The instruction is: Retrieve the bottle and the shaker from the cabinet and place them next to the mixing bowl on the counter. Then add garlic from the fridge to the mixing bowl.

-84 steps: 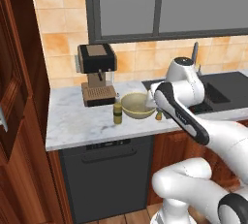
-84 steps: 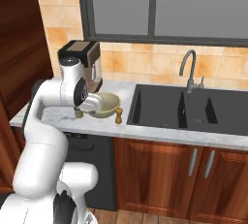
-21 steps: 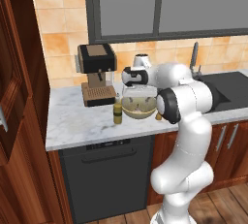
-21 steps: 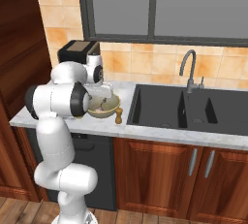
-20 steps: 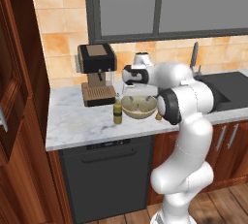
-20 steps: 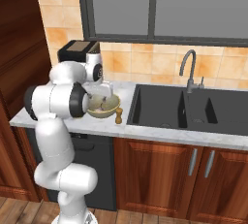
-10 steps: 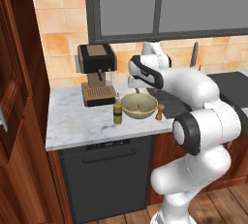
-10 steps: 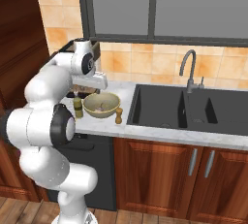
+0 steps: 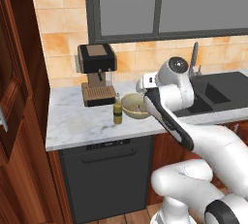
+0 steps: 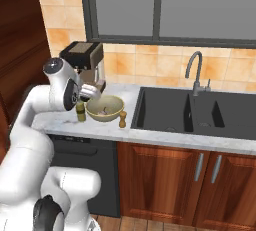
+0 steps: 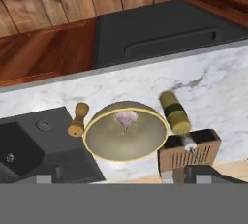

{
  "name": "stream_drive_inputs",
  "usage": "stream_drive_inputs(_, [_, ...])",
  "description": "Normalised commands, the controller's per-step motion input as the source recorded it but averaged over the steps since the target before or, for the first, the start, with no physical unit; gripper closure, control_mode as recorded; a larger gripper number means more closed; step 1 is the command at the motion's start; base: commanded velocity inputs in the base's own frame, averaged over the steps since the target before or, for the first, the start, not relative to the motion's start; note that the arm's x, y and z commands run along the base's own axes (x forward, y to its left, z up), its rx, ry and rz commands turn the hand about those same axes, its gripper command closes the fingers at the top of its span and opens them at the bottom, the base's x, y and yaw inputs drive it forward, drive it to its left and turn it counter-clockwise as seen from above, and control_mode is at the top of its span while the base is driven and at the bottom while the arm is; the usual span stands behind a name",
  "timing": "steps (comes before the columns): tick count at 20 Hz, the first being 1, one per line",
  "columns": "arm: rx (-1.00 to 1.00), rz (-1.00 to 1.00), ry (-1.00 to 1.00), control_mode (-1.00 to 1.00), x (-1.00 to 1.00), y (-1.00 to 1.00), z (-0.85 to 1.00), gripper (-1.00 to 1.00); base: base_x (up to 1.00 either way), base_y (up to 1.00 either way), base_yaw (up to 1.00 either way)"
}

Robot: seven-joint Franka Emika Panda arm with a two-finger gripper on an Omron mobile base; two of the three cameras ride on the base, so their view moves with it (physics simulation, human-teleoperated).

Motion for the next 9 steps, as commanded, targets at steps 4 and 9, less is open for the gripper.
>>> stream_drive_inputs(4, [-0.03,-0.01,-0.48,-1.00,-0.95,0.01,0.03,-1.00,0.00,0.00,0.00])
stream_drive_inputs(9, [-0.01,0.00,-0.10,-1.00,-0.35,0.04,0.00,-1.00,0.00,0.00,0.00])
